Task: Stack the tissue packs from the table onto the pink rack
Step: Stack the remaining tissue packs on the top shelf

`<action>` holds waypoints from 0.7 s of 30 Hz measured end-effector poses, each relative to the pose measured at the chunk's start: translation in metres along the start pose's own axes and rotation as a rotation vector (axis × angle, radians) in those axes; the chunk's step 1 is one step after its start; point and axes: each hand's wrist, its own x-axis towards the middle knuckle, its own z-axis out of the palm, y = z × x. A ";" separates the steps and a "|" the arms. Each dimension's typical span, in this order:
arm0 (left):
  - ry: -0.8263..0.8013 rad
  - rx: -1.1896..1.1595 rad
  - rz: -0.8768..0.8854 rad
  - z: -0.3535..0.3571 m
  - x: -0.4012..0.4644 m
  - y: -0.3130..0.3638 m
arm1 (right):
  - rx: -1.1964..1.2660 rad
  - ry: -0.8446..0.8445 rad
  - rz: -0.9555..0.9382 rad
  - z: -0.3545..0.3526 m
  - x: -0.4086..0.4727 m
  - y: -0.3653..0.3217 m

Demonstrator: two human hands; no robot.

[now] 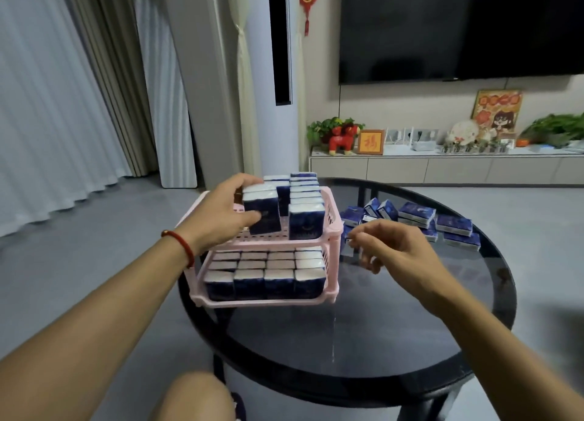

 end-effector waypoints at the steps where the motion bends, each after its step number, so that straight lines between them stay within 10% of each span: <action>1: -0.013 0.006 -0.005 0.005 0.008 -0.004 | -0.014 0.009 0.010 0.000 0.002 0.003; 21: 0.030 0.203 0.053 0.039 0.041 -0.015 | -0.350 0.089 0.313 -0.025 0.022 0.090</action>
